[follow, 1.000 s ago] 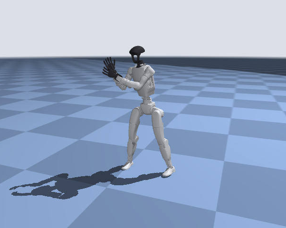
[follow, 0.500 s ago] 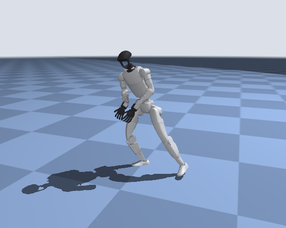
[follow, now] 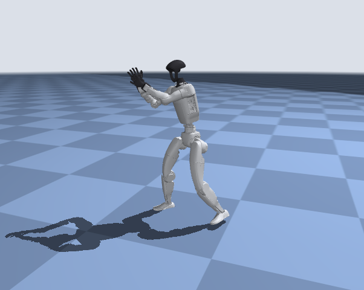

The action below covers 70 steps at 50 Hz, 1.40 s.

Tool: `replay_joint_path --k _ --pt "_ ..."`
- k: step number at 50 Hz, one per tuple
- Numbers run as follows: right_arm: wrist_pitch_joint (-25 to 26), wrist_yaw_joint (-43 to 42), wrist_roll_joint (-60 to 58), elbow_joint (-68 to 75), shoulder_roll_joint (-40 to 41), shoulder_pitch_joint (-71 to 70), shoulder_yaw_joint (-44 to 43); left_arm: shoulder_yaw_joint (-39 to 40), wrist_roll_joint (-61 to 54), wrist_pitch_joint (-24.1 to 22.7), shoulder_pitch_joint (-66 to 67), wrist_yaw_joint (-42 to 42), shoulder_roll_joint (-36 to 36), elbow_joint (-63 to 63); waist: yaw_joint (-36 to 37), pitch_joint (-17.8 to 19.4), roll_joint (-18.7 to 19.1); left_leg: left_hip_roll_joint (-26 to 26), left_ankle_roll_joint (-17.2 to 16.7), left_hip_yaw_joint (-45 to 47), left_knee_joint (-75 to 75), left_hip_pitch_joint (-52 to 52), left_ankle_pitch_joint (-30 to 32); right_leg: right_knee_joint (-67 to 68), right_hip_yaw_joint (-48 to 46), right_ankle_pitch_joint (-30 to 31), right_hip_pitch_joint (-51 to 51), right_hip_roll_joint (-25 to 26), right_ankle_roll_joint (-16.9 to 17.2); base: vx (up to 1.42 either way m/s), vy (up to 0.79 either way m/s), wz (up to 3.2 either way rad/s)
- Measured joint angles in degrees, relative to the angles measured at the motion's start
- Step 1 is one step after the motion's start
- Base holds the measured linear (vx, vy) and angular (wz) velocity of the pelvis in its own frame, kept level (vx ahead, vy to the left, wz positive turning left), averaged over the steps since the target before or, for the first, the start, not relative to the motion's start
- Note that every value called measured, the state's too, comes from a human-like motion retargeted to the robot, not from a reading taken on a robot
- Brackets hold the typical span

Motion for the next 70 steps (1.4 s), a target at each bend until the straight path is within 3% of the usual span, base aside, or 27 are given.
replay_joint_path --k 3,5,8,10,14,17,22,30,38,43,47,50,55,58,61,64,65,70 --pt "1.3 -5.7 -3.3 0.3 10.3 1.4 -0.4 1.1 -2.6 1.7 4.6 -1.2 0.6 0.1 -1.4 7.2 -1.5 4.5 0.9 2.5 11.5 -1.2 2.4 15.3 5.1 -8.5 -5.1 4.3 -4.5 0.08 -0.49 -1.25" --pt "1.3 -8.6 -4.6 0.4 18.0 5.4 0.2 2.1 -3.9 2.1 11.8 -2.7 2.6 -1.1 -4.4 11.0 -2.6 6.7 2.1 6.9 13.6 -0.9 5.4 17.5 6.6 -10.0 -5.9 5.9 -7.4 0.07 -0.36 -0.96" --pt "0.7 -8.6 -4.0 0.0 26.5 15.4 2.6 3.4 -5.8 3.3 25.5 -4.7 3.3 -1.9 -10.2 12.9 -3.5 7.4 3.7 14.3 8.7 1.3 10.1 11.1 8.7 -7.6 -5.0 7.0 -8.9 0.07 -0.23 -0.75" --pt "0.6 -7.1 -3.9 -1.4 27.9 22.4 3.5 2.9 -5.9 3.9 32.5 -5.7 2.2 -2.1 -13.8 12.8 -3.0 6.2 3.4 16.8 3.3 2.6 13.6 4.7 10.1 -4.5 -4.4 7.2 -8.7 0.08 -0.14 -0.65" --pt "-0.2 -5.7 -7.0 -8.7 22.9 32.7 0.6 -2.5 -2.4 1.2 37.6 -4.5 -1.1 -5.5 -20.1 12.2 -1.1 2.4 -0.9 15.2 -8.2 4.8 21.2 -7.2 11.4 1.0 -3.2 6.7 -5.6 0.1 -0.1 -0.44" --pt "0.2 -4.5 -11.1 -16.1 17.2 37.5 -6.3 -5.2 5.3 0.3 35.2 -2.7 -2.8 -10.2 -24.8 12.1 0.9 0.9 -4.5 12.9 -16.0 6.6 26.1 -12.8 11.3 3.4 -2.3 6.9 -6.4 0.13 -0.09 -0.14" --pt "2.6 -0.8 -21.0 -23.6 7.6 38.3 -19.7 -3.0 15.8 1.3 26.1 -4.0 -2.3 -17.8 -32.5 11.4 2.6 0.2 -8.4 13.4 -23.6 9.2 30.9 -18.1 11.0 6.2 -1.0 7.2 -2.7 0.13 -0.11 -0.11" --pt "4.1 -0.7 -40.4 -27.2 -7.2 31.5 -31.4 5.6 27.6 -2.2 9.9 -7.1 7.9 -27.7 -38.7 10.8 3.5 1.0 -6.1 17.5 -24.3 11.3 34.8 -21.4 15.8 7.9 -0.8 10.7 1.5 0.14 -0.14 -0.72" --pt "7.5 -9.0 -45.5 -26.0 -11.2 26.7 -33.4 9.7 32.3 -3.0 -2.0 -9.0 13.0 -29.7 -40.1 13.9 3.2 3.3 -7.0 15.7 -20.9 12.3 35.8 -23.3 20.6 9.8 -0.1 17.7 1.5 0.08 -0.14 -0.93" --pt "3.6 -10.7 -30.7 -21.3 -2.4 22.1 -29.2 9.8 29.2 -0.7 -6.5 -15.0 11.0 -25.0 -41.6 18.6 1.3 1.8 -6.9 15.7 -18.6 10.3 31.8 -24.0 23.1 12.0 -3.1 17.6 1.5 -0.1 0.11 -0.53" --pt "-6.0 -9.1 -5.4 -17.2 12.6 21.8 -20.9 6.9 28.1 3.1 -2.3 -21.1 8.5 -18.3 -43.9 20.0 -1.1 -2.3 -4.9 14.6 -15.8 4.2 24.9 -24.2 24.4 13.7 -9.2 13.2 1.4 -0.25 0.31 0.25" --pt "-13.4 -8.2 13.6 -13.0 23.1 25.8 -13.9 2.8 29.4 6.2 5.6 -23.4 7.2 -11.2 -43.4 20.3 -1.4 -2.9 -4.2 13.7 -14.2 -1.1 19.1 -23.7 23.5 14.3 -14.1 11.5 -0.7 -0.28 0.21 0.64" --pt "-20.9 -4.2 38.5 7.2 28.9 30.2 -2.2 -6.7 34.7 8.4 17.6 -24.6 6.9 6.4 -35.4 20.3 -0.8 1.7 -3.6 17.4 -11.5 -9.6 10.9 -21.8 21.0 15.5 -21.6 10.9 -2.1 -0.31 0.12 0.56" --pt "-19.6 3.0 49.2 21.7 30.0 28.0 5.9 -11.8 36.8 7.7 21.5 -25.5 8.8 15.7 -29.6 20.3 -0.9 6.6 -2.8 22.5 -9.0 -14.5 8.8 -20.7 18.8 16.3 -25.0 10.5 -2.3 -0.34 0.09 0.65" --pt "-18.5 7.9 54.3 33.9 32.5 23.6 13.3 -15.5 36.7 6.1 24.5 -24.8 11.8 21.9 -24.2 20.3 -1.0 9.9 -3.2 21.0 -4.4 -20.6 8.4 -19.7 16.0 17.0 -27.1 10.1 -2.7 -0.34 0.1 0.8" --pt "-18.6 6.0 55.1 40.0 36.8 19.7 16.5 -15.7 33.7 7.4 26.6 -21.3 12.3 26.5 -18.9 20.3 -0.9 11.0 -3.3 16.8 -0.9 -25.0 9.0 -18.5 12.5 17.6 -27.3 8.9 -2.9 -0.32 0.15 1.11" --pt "-18.8 4.2 56.9 39.9 39.5 19.1 15.8 -14.0 30.3 10.2 27.3 -18.4 10.2 28.9 -16.8 20.3 -1.1 10.8 -3.0 15.4 -0.6 -25.6 9.3 -18.0 11.4 17.7 -26.8 8.2 -2.5 -0.29 0.2 1.29" --pt "-19.8 2.8 52.2 39.9 39.8 11.9 13.3 -14.1 32.0 8.6 23.6 -12.0 12.8 27.6 -6.7 20.3 3.8 5.4 -4.7 8.1 -3.7 -23.4 8.7 -14.6 4.7 16.9 -20.6 2.1 -2.6 -0.2 0.26 1.44"
